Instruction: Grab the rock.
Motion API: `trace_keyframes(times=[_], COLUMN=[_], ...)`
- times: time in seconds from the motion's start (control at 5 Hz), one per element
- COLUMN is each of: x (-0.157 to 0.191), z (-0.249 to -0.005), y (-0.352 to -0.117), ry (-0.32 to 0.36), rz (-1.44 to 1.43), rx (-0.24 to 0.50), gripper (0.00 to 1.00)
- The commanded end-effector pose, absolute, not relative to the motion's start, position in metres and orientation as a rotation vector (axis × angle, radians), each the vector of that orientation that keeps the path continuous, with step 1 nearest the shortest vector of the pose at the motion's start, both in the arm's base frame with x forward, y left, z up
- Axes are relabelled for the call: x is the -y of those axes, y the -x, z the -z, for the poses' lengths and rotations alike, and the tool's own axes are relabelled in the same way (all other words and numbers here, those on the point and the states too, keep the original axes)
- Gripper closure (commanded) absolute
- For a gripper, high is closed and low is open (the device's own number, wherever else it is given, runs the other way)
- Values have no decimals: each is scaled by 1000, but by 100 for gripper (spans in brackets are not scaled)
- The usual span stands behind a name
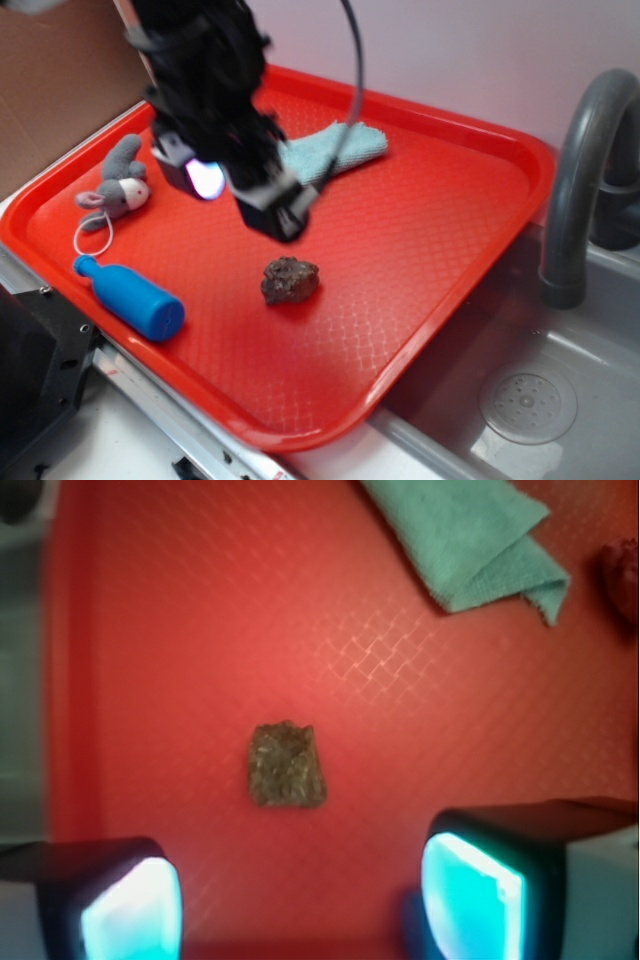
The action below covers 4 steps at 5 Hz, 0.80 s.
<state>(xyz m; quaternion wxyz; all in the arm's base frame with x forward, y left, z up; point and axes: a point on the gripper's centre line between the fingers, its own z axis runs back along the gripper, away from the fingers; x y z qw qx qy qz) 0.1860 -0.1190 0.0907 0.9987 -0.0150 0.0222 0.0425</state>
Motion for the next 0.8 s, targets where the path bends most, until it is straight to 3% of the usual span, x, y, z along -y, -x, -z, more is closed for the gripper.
trace_keyframes(times=[0.0, 0.6], x=[132, 132], z=[-61, -26], y=[-183, -189], ry=[-46, -129], rz=[-83, -116], rx=[-40, -76], gripper=[0, 0])
